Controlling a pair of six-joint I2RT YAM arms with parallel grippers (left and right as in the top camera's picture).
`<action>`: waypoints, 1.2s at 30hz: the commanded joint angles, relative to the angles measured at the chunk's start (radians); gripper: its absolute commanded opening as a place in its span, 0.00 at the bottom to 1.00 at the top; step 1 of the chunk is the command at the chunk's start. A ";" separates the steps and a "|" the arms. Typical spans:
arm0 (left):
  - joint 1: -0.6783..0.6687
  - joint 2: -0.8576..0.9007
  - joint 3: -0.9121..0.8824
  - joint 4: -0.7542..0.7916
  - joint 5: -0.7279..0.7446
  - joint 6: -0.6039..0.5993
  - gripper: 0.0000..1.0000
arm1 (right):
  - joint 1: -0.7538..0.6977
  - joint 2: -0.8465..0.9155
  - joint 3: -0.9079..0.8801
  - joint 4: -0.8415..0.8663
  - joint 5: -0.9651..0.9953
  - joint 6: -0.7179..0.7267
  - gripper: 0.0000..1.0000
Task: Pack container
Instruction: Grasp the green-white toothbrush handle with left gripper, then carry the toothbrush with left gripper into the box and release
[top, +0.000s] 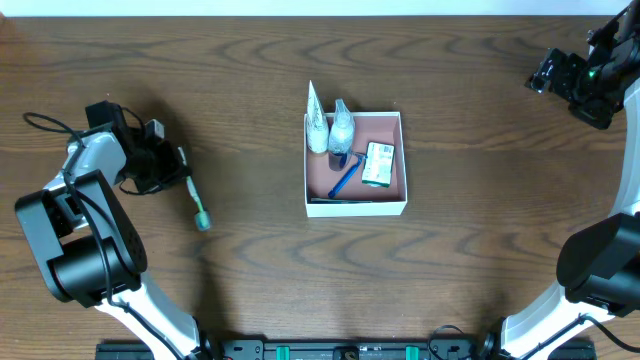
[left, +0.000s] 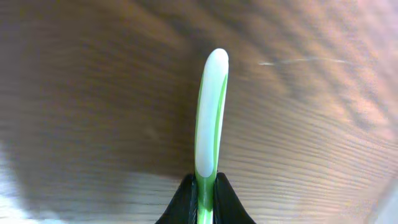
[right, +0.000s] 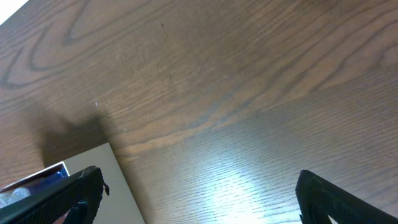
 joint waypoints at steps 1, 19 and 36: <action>-0.017 -0.042 0.037 -0.003 0.116 -0.002 0.06 | -0.005 -0.007 0.011 -0.001 -0.001 0.011 0.99; -0.316 -0.436 0.043 0.082 0.111 0.055 0.06 | -0.005 -0.007 0.011 -0.001 -0.001 0.011 0.99; -0.885 -0.623 0.042 0.117 -0.333 0.267 0.06 | -0.005 -0.007 0.011 -0.001 -0.001 0.011 0.99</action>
